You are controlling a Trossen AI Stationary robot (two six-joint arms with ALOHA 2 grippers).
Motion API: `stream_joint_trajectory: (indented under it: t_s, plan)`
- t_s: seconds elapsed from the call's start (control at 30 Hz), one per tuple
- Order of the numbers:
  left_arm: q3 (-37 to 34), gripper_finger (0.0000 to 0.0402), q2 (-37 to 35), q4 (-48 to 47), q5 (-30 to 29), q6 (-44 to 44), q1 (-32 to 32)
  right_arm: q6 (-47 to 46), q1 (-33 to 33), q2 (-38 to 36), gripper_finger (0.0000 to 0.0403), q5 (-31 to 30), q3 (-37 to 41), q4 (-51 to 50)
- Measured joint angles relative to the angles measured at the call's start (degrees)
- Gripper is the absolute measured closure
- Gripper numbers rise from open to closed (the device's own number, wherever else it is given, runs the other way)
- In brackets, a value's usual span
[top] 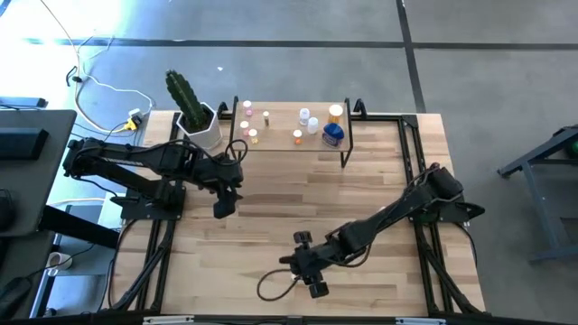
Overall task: Pick and place medicine bottles onto shelf by color
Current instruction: Put the orange pill bottle on the shelf
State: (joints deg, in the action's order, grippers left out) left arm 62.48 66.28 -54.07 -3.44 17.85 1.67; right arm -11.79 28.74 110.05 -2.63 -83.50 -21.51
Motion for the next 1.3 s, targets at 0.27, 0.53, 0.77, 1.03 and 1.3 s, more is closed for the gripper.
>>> stream_joint_trajectory:
  t_s: [0.27, 0.53, 0.77, 1.03, 1.3]
  plan:
    - [0.00, 0.0232, 0.00, -0.02, 0.00, 0.00, 0.00, 1.79, 0.21, 2.90, 0.0234, -0.28, 0.02, 1.65]
    - [0.00, 0.0232, 0.00, -0.04, 0.00, 0.00, 0.02, 1.44, 0.44, 5.56, 0.0234, 1.55, 0.03, 2.96]
    - [0.00, 0.0232, 0.00, -0.06, -0.01, 0.00, 0.00, 1.36, 0.95, 7.09, 0.0234, 1.73, -0.02, 3.12]
    - [0.00, 0.0232, 0.00, -0.02, -0.02, 0.14, 0.02, 0.36, 0.95, 8.95, 0.0234, 2.42, 0.04, 2.77]
    - [0.00, 0.0232, 0.00, -0.02, -0.02, 0.12, 0.01, -1.75, 0.95, 8.91, 0.0239, 2.14, 0.00, 2.92]
